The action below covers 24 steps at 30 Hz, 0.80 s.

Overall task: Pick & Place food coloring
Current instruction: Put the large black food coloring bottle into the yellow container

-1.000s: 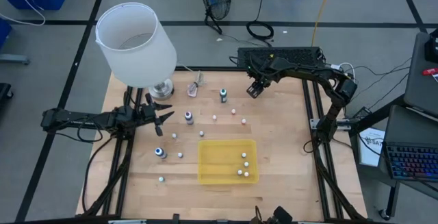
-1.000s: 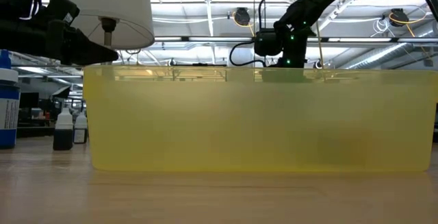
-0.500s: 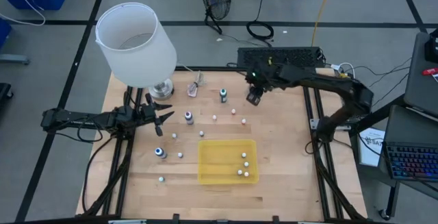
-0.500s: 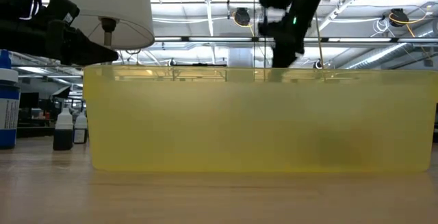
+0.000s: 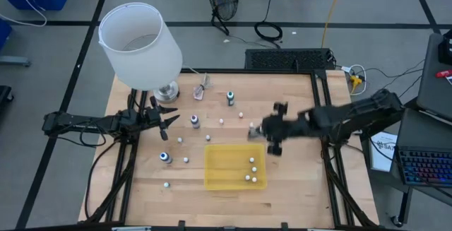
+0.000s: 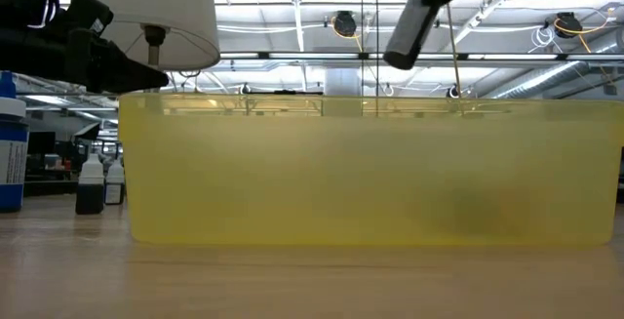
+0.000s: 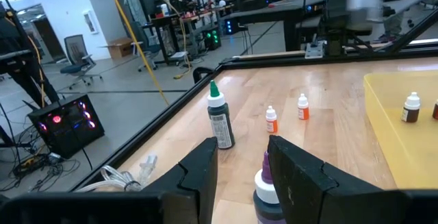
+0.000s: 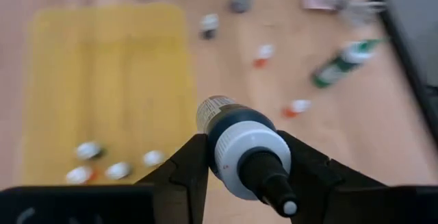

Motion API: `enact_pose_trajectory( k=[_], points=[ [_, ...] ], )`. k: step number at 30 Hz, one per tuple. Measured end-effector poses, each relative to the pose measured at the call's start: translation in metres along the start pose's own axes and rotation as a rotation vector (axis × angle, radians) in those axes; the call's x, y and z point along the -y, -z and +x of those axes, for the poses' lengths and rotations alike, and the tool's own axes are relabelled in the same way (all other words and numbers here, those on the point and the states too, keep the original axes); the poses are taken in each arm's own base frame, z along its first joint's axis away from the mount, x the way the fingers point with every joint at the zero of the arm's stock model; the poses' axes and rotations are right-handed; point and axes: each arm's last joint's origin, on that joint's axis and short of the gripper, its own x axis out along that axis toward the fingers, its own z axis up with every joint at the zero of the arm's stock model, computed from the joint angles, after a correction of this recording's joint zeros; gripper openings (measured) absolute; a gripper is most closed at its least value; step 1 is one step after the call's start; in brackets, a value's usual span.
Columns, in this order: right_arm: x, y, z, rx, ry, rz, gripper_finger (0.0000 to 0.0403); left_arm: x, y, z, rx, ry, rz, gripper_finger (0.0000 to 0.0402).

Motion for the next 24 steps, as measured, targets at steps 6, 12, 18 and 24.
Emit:
enact_pose_trajectory(
  k=[6,12,18,24],
  points=[
    [-0.049,0.015,0.023,-0.134,-0.013,-0.098,0.013,0.0,0.0,0.0,0.0,0.0,0.0,0.0131],
    [-0.07,0.029,0.054,-0.277,0.023,-0.15,0.013,0.0,0.0,0.0,0.001,0.0,0.0,0.0131],
    [-0.077,0.036,0.077,-0.363,0.019,-0.165,0.013,0.0,0.0,0.0,0.0,0.0,0.0,0.0131],
    [-0.077,0.039,0.099,-0.43,0.027,-0.179,0.013,0.0,0.0,0.0,-0.001,0.0,0.0,0.0132]
  ],
)
